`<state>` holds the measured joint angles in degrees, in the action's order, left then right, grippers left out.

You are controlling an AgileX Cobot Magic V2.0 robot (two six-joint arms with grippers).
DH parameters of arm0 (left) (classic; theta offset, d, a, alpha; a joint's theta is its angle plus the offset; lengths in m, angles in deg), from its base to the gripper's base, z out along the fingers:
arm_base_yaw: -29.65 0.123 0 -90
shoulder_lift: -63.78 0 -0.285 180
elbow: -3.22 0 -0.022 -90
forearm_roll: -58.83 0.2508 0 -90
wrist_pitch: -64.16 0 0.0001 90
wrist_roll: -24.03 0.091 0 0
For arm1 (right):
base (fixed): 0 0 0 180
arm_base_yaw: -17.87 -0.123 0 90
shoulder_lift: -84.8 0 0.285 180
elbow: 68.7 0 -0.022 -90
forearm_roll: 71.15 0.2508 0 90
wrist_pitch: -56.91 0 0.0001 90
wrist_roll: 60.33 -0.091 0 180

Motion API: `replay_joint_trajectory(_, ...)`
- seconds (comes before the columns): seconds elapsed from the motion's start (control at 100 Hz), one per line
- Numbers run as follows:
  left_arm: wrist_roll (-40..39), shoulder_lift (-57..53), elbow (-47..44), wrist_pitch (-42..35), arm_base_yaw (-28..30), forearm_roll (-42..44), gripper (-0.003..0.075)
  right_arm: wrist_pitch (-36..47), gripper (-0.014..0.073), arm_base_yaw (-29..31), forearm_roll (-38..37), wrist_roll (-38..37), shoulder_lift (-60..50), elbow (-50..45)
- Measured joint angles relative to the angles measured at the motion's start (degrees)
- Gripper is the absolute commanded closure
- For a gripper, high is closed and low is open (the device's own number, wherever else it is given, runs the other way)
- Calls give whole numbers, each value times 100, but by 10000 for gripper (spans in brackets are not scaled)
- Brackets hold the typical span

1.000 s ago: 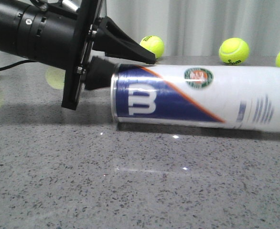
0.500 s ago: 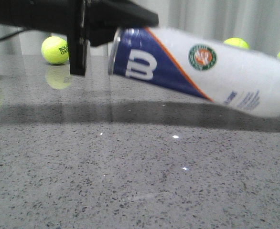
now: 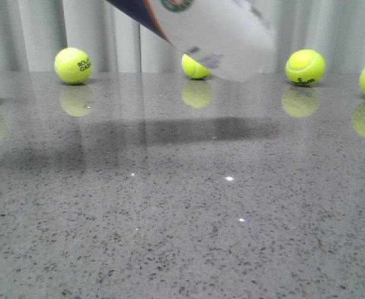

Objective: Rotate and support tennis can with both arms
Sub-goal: 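Lift the can with the left gripper and tilt it upright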

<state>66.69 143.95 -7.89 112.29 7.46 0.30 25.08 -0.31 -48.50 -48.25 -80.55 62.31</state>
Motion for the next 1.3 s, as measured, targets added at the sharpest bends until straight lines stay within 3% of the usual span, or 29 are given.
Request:
replay_joint_trajectory(0.26,-1861,-114,806,398,-35,3021,739,0,655,0,0,0,0,0)
replay_joint_trajectory(0.54,-2818,92,1518,1228,-795,5081,739,0,655,0,0,0,0,0)
replay_joint_trajectory(0.83,-2893,868,2519,2345,-1388,5398,739,0,655,0,0,0,0,0)
replay_joint_trajectory(1.3,-2893,1275,2950,2421,-1386,5347,730,0,655,0,0,0,0,0)
